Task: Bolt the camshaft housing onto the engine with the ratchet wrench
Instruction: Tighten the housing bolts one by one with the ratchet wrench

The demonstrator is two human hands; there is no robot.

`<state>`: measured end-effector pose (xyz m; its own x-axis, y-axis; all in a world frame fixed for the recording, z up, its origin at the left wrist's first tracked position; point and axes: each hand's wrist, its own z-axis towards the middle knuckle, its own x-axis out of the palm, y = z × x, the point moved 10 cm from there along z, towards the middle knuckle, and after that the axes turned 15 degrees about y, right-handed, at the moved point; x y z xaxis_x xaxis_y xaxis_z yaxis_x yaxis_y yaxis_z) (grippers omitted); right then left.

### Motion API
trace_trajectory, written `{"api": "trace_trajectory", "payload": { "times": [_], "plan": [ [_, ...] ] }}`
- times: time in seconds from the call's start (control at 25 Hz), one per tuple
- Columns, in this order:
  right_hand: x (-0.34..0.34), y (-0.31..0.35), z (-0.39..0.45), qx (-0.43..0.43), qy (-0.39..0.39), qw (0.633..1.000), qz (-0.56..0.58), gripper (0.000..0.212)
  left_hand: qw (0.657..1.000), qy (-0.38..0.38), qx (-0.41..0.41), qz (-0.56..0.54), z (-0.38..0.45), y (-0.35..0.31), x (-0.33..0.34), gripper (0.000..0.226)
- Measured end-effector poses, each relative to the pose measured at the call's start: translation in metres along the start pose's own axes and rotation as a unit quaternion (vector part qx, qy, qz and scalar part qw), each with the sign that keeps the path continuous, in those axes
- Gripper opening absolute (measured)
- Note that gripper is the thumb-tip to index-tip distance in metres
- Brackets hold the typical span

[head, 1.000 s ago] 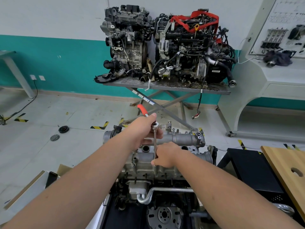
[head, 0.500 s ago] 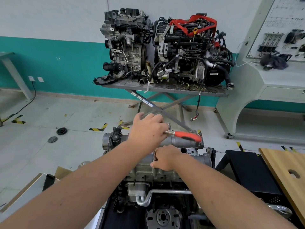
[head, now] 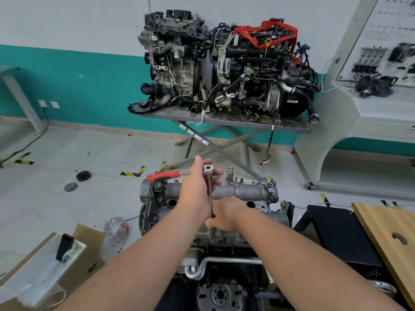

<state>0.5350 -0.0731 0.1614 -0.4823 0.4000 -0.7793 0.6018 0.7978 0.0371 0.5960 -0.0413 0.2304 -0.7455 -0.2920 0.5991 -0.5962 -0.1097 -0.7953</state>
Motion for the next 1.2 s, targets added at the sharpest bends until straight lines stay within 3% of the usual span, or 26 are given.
{"api": "trace_trajectory", "payload": {
  "times": [0.08,0.16,0.28,0.36,0.4,0.48,0.56,0.6,0.64,0.72,0.84,1.0,1.12,1.2],
  "plan": [
    [0.001,-0.004,0.0,0.006,0.002,1.0,0.026,0.038,0.997,-0.004,-0.071,0.03,0.003,-0.001,-0.005,0.032],
    [0.001,-0.004,0.0,0.006,0.001,1.0,0.027,0.039,0.981,0.01,-0.137,0.138,0.004,-0.008,-0.004,0.02],
    [0.0,-0.003,0.0,-0.001,-0.013,1.0,0.023,0.038,0.911,0.064,-0.168,0.371,0.006,-0.031,0.011,0.01],
    [0.0,-0.003,0.0,-0.004,-0.02,0.999,0.027,0.038,0.828,0.098,-0.148,0.532,0.01,-0.046,0.024,0.016],
    [0.0,-0.003,0.0,-0.005,-0.021,0.999,0.028,0.038,0.766,0.11,-0.124,0.621,0.013,-0.053,0.032,0.021],
    [-0.001,-0.002,-0.002,-0.001,-0.022,0.999,0.025,0.04,0.609,0.115,-0.063,0.782,0.013,-0.062,0.051,0.03],
    [-0.001,-0.001,-0.003,-0.001,-0.02,0.999,0.03,0.038,0.479,0.12,0.006,0.87,0.008,-0.055,0.065,0.029],
    [-0.001,-0.002,-0.003,-0.002,-0.021,0.999,0.037,0.037,0.444,0.131,0.049,0.885,0.002,-0.048,0.072,0.026],
    [-0.001,-0.001,-0.004,-0.002,-0.021,0.999,0.041,0.034,0.432,0.141,0.102,0.885,-0.005,-0.044,0.077,0.023],
    [-0.001,-0.001,-0.005,-0.006,-0.019,0.999,0.044,0.033,0.466,0.158,0.223,0.842,-0.022,-0.045,0.083,0.024],
    [0.001,0.002,-0.005,-0.017,-0.005,0.998,0.061,0.033,0.56,0.095,0.348,0.746,-0.037,-0.058,0.065,0.036],
    [0.002,0.002,-0.002,-0.03,-0.014,0.993,0.114,0.025,0.808,0.07,0.261,0.523,-0.03,-0.041,0.032,0.034],
    [-0.004,0.01,-0.008,-0.033,-0.018,0.999,0.006,0.032,0.938,0.026,0.195,0.285,-0.02,-0.023,0.017,0.025],
    [-0.002,0.009,-0.01,-0.027,0.0,1.0,0.006,0.035,0.985,0.0,0.102,0.141,-0.009,-0.005,0.007,0.032]
  ]
}}
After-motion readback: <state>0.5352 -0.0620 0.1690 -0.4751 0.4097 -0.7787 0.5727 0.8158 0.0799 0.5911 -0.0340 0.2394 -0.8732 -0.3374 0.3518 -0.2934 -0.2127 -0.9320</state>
